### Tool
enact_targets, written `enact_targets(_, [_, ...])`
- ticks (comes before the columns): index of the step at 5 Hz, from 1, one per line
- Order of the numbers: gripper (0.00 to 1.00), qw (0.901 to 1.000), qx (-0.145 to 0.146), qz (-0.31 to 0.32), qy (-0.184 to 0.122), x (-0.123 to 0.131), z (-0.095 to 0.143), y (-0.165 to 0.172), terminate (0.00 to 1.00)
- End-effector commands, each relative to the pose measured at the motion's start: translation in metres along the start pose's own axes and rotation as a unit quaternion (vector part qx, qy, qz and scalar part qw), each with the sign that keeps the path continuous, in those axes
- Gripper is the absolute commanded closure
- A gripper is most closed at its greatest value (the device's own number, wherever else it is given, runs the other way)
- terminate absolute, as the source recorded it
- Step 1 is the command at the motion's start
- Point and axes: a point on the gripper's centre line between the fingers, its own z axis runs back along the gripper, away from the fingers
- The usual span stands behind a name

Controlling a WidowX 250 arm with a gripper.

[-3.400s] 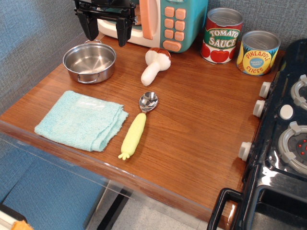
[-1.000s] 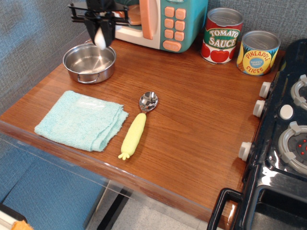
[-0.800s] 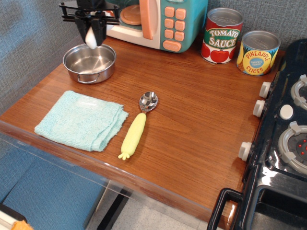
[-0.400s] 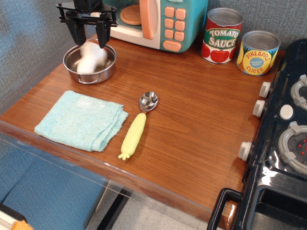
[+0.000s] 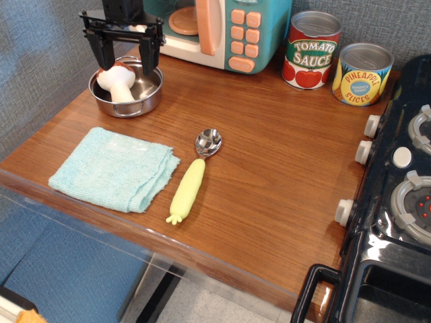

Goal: PLACE THE MUSHROOM INSIDE THE POT.

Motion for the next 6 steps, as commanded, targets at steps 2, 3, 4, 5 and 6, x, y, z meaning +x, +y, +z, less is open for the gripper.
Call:
enact_targets(2, [0.0, 0.9997, 0.0, -0.015, -0.022, 0.0037, 0.0238, -0.0014, 0.0])
enact_targets(3, [0.0, 0.9997, 0.0, -0.015, -0.022, 0.0037, 0.0238, -0.0014, 0.0])
enact_targets(4, [0.0, 0.9997, 0.0, -0.015, -0.022, 0.0037, 0.0238, -0.0014, 0.0])
enact_targets(5, [0.0, 0.9997, 0.0, -0.015, -0.022, 0.0037, 0.0238, -0.0014, 0.0])
enact_targets(6, [0.0, 0.9997, 0.0, -0.015, -0.022, 0.0037, 0.0238, -0.0014, 1.0])
